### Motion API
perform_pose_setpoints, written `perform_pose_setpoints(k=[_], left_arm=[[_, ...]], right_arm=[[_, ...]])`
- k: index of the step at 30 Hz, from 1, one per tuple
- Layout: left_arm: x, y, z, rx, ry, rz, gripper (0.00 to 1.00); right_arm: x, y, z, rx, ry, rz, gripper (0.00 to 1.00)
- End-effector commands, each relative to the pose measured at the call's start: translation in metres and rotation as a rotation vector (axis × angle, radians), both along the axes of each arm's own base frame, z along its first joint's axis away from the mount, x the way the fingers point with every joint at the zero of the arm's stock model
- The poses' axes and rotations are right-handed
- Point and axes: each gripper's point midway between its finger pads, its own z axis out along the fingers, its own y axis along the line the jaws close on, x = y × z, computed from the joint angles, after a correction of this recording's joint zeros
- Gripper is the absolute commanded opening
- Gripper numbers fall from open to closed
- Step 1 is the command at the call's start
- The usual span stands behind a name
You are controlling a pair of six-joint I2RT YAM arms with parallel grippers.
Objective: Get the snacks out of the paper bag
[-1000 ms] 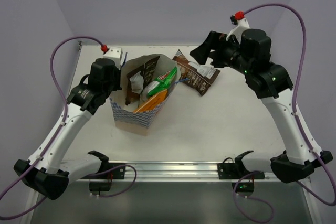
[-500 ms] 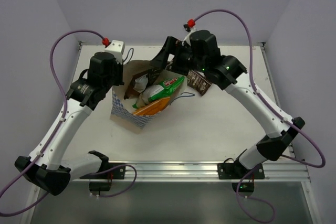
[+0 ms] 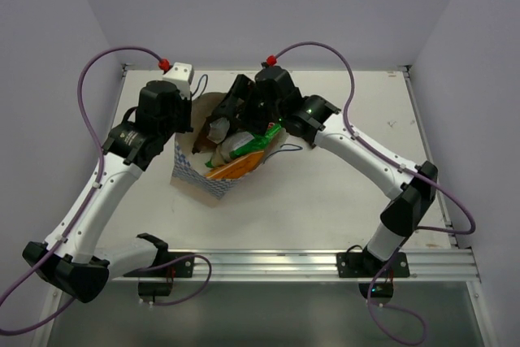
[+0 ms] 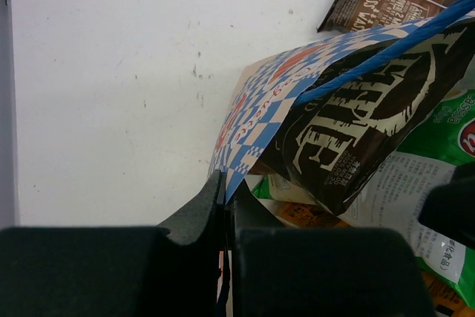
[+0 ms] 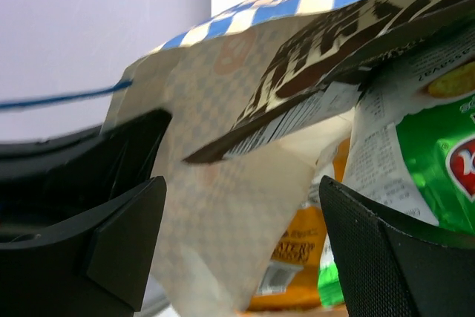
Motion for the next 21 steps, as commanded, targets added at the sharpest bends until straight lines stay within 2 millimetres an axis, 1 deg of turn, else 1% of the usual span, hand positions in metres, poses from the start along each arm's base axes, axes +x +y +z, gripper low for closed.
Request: perform_pose_setpoints(k=[1, 2, 3, 8, 13, 16, 18, 19, 20, 21], left_arm=[[0.006, -0.011, 0.041, -0.103, -0.126, -0.010, 0.00], [0.006, -0.011, 0.041, -0.112, -0.125, -0.004, 0.00], [0.005, -0.012, 0.040, -0.115, -0.124, -0.002, 0.00], [0.003, -0.010, 0.041, -0.133, -0.128, 0.023, 0.00], [-0.001, -0.013, 0.037, -0.152, -0.119, 0.024, 0.00], [-0.003, -0.013, 0.034, -0.153, -0.116, 0.031, 0.00], [-0.004, -0.013, 0.033, -0.157, -0.114, 0.033, 0.00], [-0.004, -0.013, 0.032, -0.155, -0.113, 0.035, 0.00], [-0.004, -0.012, 0.033, -0.155, -0.117, 0.040, 0.00], [-0.004, -0.011, 0.033, -0.152, -0.117, 0.044, 0.00]], right_arm=[[0.020, 0.007, 0.007, 0.065, 0.009, -0.115, 0.87], [0.022, 0.008, 0.005, 0.065, 0.015, -0.124, 0.86], [0.025, 0.010, -0.002, 0.062, 0.033, -0.140, 0.86], [0.037, 0.006, -0.018, 0.044, 0.061, -0.227, 0.86], [0.046, 0.006, -0.020, 0.047, 0.066, -0.281, 0.85], [0.050, 0.009, -0.022, 0.046, 0.073, -0.286, 0.79], [0.050, 0.012, -0.031, 0.035, 0.091, -0.283, 0.71], [0.050, 0.012, -0.033, 0.034, 0.092, -0.283, 0.63], [0.048, 0.011, -0.035, 0.032, 0.097, -0.284, 0.44], [0.047, 0.011, -0.034, 0.034, 0.093, -0.281, 0.32]])
